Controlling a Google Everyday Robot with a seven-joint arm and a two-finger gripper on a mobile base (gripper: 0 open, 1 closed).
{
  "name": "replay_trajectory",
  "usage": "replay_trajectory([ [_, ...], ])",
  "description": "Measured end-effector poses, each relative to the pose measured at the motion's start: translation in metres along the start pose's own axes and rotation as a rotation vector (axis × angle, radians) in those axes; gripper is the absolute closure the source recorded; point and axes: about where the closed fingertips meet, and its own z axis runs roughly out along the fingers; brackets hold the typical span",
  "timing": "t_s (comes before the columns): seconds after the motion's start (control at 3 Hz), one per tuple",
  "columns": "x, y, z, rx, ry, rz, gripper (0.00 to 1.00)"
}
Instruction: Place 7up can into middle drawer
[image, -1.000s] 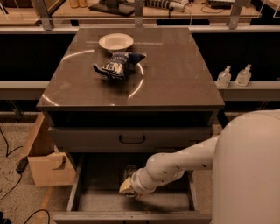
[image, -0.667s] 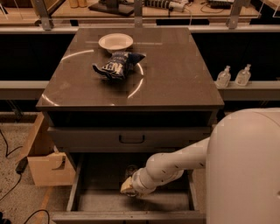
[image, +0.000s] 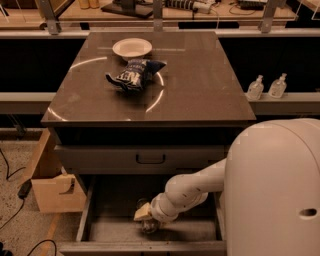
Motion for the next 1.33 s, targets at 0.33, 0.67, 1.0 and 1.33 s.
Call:
replay_trajectory([
  [0.33, -0.003, 0.002, -0.008, -0.012, 0.006, 0.013, 0.00],
  [0.67, -0.004, 0.013, -0.036, -0.036, 0.050, 0.042, 0.00],
  [1.0, -0.002, 0.022, -0.072, -0.072, 0.118, 0.053, 0.14],
  [1.33, 0.002, 0.033, -0.112, -0.125, 0.194, 0.055, 0.38],
])
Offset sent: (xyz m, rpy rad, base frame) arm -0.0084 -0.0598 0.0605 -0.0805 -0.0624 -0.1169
